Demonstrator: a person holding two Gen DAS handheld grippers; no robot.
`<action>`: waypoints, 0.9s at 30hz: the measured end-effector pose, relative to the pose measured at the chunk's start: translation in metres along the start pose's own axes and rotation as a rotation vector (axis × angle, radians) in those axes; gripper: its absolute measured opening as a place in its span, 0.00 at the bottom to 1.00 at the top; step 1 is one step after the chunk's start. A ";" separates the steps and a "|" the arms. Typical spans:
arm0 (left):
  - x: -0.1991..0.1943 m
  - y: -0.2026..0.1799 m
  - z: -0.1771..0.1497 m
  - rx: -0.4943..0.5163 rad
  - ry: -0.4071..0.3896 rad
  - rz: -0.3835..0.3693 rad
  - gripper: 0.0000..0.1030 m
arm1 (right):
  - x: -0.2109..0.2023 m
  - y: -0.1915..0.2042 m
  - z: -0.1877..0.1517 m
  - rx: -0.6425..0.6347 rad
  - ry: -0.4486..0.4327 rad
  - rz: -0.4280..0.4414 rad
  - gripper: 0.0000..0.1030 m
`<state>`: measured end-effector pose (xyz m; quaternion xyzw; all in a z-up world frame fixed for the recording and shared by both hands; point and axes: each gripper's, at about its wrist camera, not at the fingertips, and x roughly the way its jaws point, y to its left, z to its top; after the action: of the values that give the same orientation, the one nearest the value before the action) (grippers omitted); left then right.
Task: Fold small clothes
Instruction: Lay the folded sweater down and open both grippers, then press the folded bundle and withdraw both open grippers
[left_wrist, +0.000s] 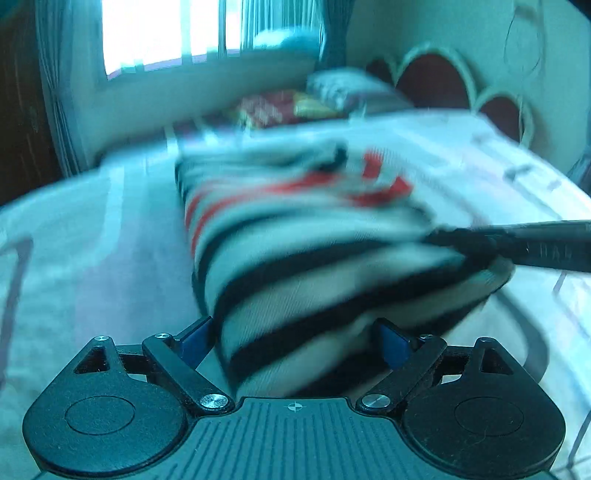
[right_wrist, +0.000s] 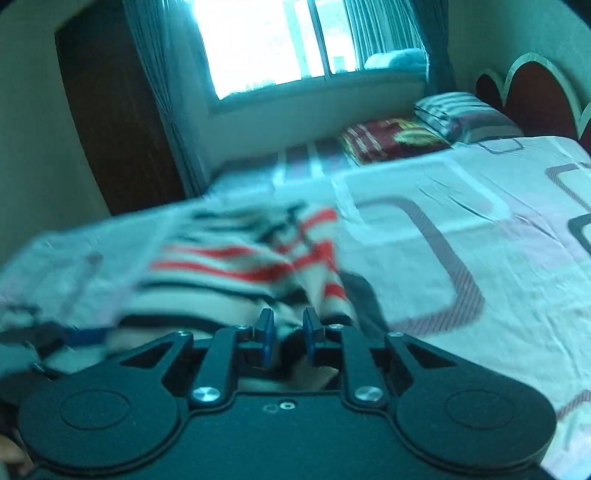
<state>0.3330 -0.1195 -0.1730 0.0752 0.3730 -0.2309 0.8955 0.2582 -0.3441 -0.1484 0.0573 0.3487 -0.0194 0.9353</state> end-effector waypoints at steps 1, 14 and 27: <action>0.004 0.007 -0.005 -0.046 0.028 -0.023 0.87 | 0.005 -0.010 -0.008 0.059 0.032 0.021 0.18; -0.049 0.049 0.025 -0.207 -0.136 -0.048 0.87 | -0.017 -0.019 0.009 0.153 -0.027 0.089 0.26; 0.031 0.065 0.109 -0.248 -0.161 -0.001 0.87 | 0.065 0.031 0.108 -0.016 -0.085 0.104 0.24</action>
<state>0.4517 -0.1073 -0.1198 -0.0547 0.3256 -0.1887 0.9249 0.3802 -0.3261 -0.1073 0.0670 0.3053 0.0295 0.9494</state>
